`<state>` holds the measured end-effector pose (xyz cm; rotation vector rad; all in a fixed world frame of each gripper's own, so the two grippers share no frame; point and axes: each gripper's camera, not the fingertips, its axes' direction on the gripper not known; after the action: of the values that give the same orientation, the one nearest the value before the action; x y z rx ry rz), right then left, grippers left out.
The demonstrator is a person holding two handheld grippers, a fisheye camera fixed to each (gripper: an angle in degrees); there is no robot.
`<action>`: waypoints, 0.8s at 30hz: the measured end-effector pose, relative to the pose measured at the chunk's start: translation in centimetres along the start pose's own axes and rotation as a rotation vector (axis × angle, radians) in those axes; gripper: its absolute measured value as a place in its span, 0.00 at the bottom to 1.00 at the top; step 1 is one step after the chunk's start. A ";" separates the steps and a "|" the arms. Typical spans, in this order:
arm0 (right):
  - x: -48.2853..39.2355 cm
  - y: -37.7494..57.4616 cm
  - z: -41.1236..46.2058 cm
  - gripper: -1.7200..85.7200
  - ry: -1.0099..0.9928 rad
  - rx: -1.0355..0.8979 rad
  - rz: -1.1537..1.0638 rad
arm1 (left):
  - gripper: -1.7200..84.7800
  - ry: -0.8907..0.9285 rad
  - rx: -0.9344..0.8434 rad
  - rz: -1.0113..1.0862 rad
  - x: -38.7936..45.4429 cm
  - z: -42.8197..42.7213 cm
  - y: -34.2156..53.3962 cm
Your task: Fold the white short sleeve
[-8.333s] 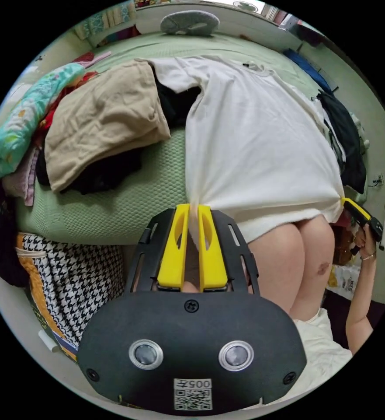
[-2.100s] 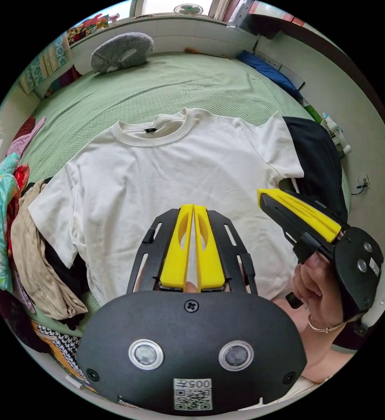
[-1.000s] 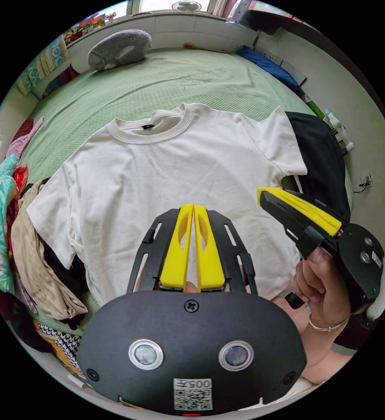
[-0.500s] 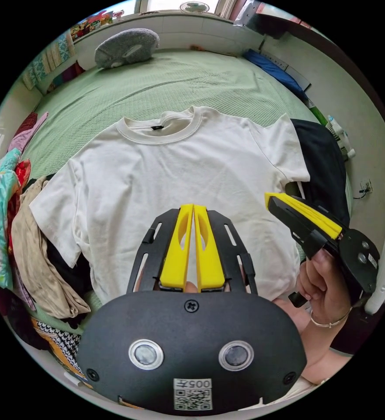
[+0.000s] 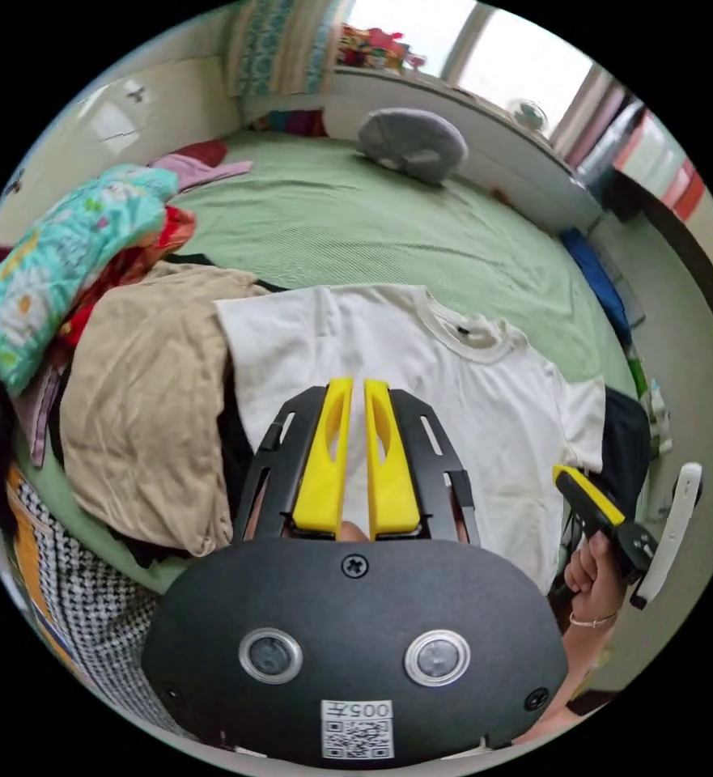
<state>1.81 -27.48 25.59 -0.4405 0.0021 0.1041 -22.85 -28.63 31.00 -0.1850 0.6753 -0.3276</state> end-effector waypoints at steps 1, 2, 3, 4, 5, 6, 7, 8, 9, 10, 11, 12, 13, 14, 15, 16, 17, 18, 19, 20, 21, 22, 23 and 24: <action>-0.2 -0.2 -0.1 0.00 -0.007 0.007 0.003 | 0.07 0.014 0.043 -0.042 -1.8 -1.1 0.1; -0.5 -0.3 -0.2 0.00 -0.020 0.017 -0.002 | 0.07 0.025 0.072 -0.075 -3.5 -2.1 0.3; -0.7 -0.3 -0.3 0.00 -0.029 0.023 -0.010 | 0.08 0.023 0.081 -0.085 -4.2 -2.5 0.3; -1.1 -0.4 -0.4 0.00 -0.052 0.041 -0.023 | 0.08 0.005 0.082 -0.080 -5.3 -3.2 0.2; -1.6 -0.4 -0.5 0.00 -0.078 0.059 -0.044 | 0.08 -0.023 0.059 -0.062 -6.3 -3.6 0.0; -2.0 -0.4 -0.5 0.00 -0.089 0.069 -0.066 | 0.08 -0.041 0.049 -0.059 -6.8 -3.8 -0.1; -2.8 -0.3 -0.5 0.00 -0.097 0.094 -0.119 | 0.08 -0.078 0.028 -0.050 -7.8 -4.1 -0.2; -3.7 -0.2 -0.5 0.00 -0.093 0.122 -0.157 | 0.09 -0.121 0.002 -0.042 -8.9 -4.3 -0.4; -4.3 -0.1 -0.4 0.00 -0.098 0.129 -0.185 | 0.09 -0.143 -0.010 -0.047 -9.5 -4.5 -0.5; -5.3 -0.1 -0.2 0.00 -0.125 0.119 -0.237 | 0.09 -0.183 -0.025 -0.062 -10.8 -4.9 -0.7; -6.2 -0.2 0.1 0.00 -0.166 0.091 -0.259 | 0.08 -0.213 -0.024 -0.080 -12.1 -5.5 -0.8; -6.7 -0.4 0.1 0.00 -0.194 0.082 -0.275 | 0.08 -0.218 -0.020 -0.089 -12.7 -5.9 -0.8; -7.8 -0.8 0.0 0.01 -0.256 0.076 -0.307 | 0.07 -0.209 -0.011 -0.117 -14.0 -6.7 -0.9; -9.1 -1.5 -0.4 0.01 -0.301 0.091 -0.331 | 0.07 -0.184 0.000 -0.144 -15.4 -7.4 -0.9; -9.9 -1.9 -0.7 0.01 -0.317 0.102 -0.352 | 0.07 -0.169 0.007 -0.153 -16.0 -7.7 -1.0; -11.6 -3.0 -1.5 0.01 -0.342 0.131 -0.399 | 0.07 -0.137 0.014 -0.166 -17.2 -8.2 -1.0; -13.3 -4.3 -2.4 0.03 -0.372 0.156 -0.433 | 0.07 -0.118 0.008 -0.177 -18.4 -8.5 -1.1; -14.2 -5.0 -2.8 0.04 -0.391 0.160 -0.451 | 0.07 -0.113 0.005 -0.184 -18.9 -8.6 -1.1; -16.2 -6.4 -3.4 0.05 -0.434 0.159 -0.507 | 0.07 -0.103 -0.001 -0.198 -20.0 -8.8 -1.2; -18.2 -7.8 -3.8 0.06 -0.447 0.170 -0.541 | 0.08 -0.086 -0.013 -0.207 -21.0 -8.9 -1.3; -19.1 -8.4 -3.9 0.06 -0.451 0.176 -0.557 | 0.08 -0.079 -0.018 -0.210 -21.5 -8.9 -1.4; -21.1 -9.7 -3.8 0.07 -0.459 0.172 -0.590 | 0.08 -0.072 -0.021 -0.217 -22.3 -9.2 -1.5; -23.0 -11.0 -3.4 0.08 -0.465 0.145 -0.601 | 0.07 -0.076 -0.016 -0.221 -23.0 -9.5 -1.6; -23.8 -11.6 -3.2 0.08 -0.470 0.134 -0.604 | 0.07 -0.078 -0.014 -0.221 -23.3 -9.6 -1.7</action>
<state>-20.65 -41.69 28.23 -0.2595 -0.5798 -0.3873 -46.46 -22.51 37.62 -0.2853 0.5814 -0.5253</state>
